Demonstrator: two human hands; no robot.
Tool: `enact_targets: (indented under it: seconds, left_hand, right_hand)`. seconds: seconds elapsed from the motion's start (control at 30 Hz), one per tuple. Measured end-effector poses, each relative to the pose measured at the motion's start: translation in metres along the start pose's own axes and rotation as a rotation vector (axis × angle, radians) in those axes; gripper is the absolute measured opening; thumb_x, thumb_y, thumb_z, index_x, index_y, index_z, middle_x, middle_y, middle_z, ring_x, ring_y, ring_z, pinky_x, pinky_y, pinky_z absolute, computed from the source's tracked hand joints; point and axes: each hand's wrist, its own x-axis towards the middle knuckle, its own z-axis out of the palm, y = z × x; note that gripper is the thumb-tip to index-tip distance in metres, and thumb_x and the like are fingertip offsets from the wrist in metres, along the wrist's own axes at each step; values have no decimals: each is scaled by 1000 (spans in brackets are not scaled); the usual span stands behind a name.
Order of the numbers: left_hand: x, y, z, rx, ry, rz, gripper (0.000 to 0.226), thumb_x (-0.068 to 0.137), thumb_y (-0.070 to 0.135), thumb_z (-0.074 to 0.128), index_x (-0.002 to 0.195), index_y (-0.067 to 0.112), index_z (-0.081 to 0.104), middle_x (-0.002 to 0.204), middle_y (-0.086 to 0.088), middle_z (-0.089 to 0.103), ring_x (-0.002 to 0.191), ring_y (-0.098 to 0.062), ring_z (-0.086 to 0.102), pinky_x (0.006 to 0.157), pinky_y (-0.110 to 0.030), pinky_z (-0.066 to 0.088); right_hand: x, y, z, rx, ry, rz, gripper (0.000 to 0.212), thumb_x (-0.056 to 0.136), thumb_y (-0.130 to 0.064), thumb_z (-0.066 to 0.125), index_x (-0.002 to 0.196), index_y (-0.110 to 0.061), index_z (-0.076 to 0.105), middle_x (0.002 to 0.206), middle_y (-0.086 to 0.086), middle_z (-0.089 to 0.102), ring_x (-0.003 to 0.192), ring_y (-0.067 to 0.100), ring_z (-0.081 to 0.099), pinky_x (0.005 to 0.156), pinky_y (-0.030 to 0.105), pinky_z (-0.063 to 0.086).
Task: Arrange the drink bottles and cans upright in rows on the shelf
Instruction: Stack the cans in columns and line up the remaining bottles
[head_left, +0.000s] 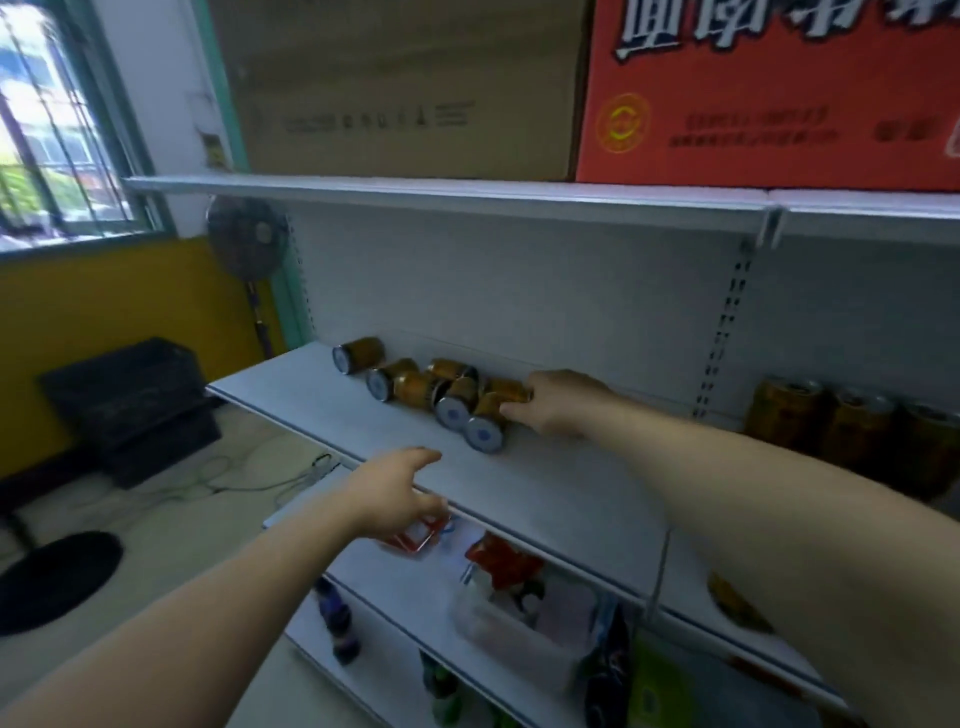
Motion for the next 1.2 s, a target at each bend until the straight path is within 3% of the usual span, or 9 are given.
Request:
enact_targets:
  seconds: [0.13, 0.4, 0.5, 0.63, 0.77, 0.9, 1.0, 1.13, 1.2]
  left_hand:
    - [32, -45, -8, -26, 11, -57, 68, 88, 41, 59, 146, 23, 29, 153, 1, 30, 137, -17, 32, 108, -29, 28]
    - [139, -130, -25, -40, 33, -201, 67, 85, 43, 63, 144, 28, 34, 151, 1, 34, 136, -19, 35, 109, -33, 28]
    - [179, -155, -29, -37, 36, -234, 67, 85, 44, 63, 143, 29, 35, 150, 0, 36, 136, -20, 35, 110, -35, 28]
    - [223, -181, -31, -63, 18, -192, 69, 86, 39, 64, 145, 25, 31, 151, -3, 34, 135, -23, 35, 109, -36, 29]
    - [269, -202, -34, -96, 35, -64, 77, 86, 17, 63, 149, 27, 19, 151, -6, 30, 132, -28, 38, 104, -35, 35]
    - [321, -218, -34, -238, 52, 62, 54, 94, 16, 48, 145, 20, 32, 144, -13, 39, 125, -30, 45, 102, -38, 40]
    - [349, -227, -27, -409, -35, 41, 47, 95, 26, 50, 139, 16, 39, 128, -16, 55, 110, -32, 56, 84, -35, 49]
    - [368, -243, -14, -461, -20, 60, 46, 85, 34, 62, 125, 20, 44, 81, -6, 57, 68, -21, 56, 54, -28, 40]
    - [372, -252, -16, -478, -55, 86, 50, 82, 32, 66, 125, 22, 43, 85, -7, 58, 66, -16, 54, 51, -26, 40]
  right_hand:
    - [57, -24, 26, 20, -49, -15, 48, 84, -66, 47, 99, -22, 57, 101, 3, 62, 83, 19, 55, 61, 30, 36]
    - [184, -53, 63, 23, -64, -50, 57, 86, -63, 48, 122, -19, 52, 114, 8, 59, 87, 23, 51, 69, 34, 42]
    - [221, -67, 71, 8, -77, -87, 60, 88, -60, 50, 132, -19, 47, 125, 10, 54, 100, 26, 54, 75, 37, 44]
    - [252, -86, 87, -7, -62, -126, 64, 85, -57, 57, 135, -19, 44, 133, 10, 49, 116, 29, 48, 88, 41, 44]
    - [273, -101, 107, -128, -150, -101, 85, 83, -60, 59, 147, -14, 27, 146, 12, 35, 131, 32, 35, 102, 45, 36]
    - [275, -113, 125, -229, -66, -18, 87, 83, -51, 65, 146, -13, 19, 143, 14, 38, 128, 34, 35, 102, 48, 31]
    - [268, -126, 138, -259, -16, 48, 83, 84, -34, 64, 146, -13, 13, 138, 13, 41, 124, 34, 35, 101, 50, 30]
    - [259, -145, 151, -227, -3, 167, 82, 77, -35, 70, 141, -15, 23, 128, 12, 37, 119, 33, 33, 98, 50, 29]
    - [252, -153, 157, -223, 41, 203, 73, 77, -39, 71, 134, -18, 30, 127, 11, 38, 118, 32, 33, 97, 50, 29]
